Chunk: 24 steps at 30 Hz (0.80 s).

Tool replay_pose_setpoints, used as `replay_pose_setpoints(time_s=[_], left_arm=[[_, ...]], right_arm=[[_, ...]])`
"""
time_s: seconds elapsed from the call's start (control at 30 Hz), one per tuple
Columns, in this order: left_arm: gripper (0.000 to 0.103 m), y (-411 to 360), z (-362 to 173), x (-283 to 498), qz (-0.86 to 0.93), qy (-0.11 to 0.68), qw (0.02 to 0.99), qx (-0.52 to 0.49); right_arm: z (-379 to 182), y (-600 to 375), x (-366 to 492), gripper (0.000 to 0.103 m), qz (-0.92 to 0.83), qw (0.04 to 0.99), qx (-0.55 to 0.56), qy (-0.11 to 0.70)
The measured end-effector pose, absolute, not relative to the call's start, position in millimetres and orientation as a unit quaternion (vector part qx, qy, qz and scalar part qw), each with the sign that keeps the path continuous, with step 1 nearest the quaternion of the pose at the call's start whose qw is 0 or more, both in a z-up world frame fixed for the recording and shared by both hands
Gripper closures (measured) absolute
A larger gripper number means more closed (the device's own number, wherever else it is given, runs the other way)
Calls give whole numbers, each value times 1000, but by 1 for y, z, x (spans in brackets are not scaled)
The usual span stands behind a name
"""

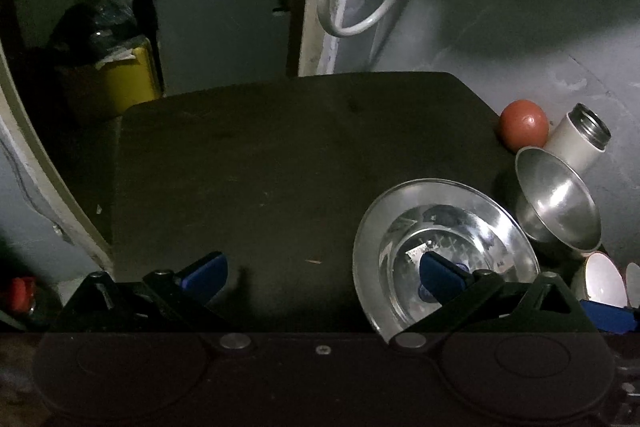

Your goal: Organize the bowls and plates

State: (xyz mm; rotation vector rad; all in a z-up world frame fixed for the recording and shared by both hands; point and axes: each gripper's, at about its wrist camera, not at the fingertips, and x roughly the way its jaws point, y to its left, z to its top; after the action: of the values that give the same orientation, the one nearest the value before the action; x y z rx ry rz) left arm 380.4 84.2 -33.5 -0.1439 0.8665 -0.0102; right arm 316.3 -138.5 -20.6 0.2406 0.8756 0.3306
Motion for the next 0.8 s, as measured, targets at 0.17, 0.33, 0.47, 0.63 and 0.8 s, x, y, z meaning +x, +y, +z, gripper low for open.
replay_pose_setpoints(time_s=[0.17, 0.33, 0.47, 0.63, 0.8], left_arm=[[3, 85, -43, 387, -16, 430, 899, -77], [11, 84, -47, 388, -28, 434, 897, -76], [20, 82, -48, 388, -33, 433, 897, -79], [31, 81, -50, 389, -46, 434, 896, -86], [59, 80, -54, 392, -58, 442, 890, -99]], right_arm=[[-30, -136, 327, 15, 145, 882, 114, 434], [-35, -134, 334, 21, 138, 879, 113, 441], [-37, -132, 337, 23, 131, 878, 110, 446], [-38, -129, 339, 31, 129, 878, 104, 449], [-38, -125, 342, 46, 126, 880, 93, 448]])
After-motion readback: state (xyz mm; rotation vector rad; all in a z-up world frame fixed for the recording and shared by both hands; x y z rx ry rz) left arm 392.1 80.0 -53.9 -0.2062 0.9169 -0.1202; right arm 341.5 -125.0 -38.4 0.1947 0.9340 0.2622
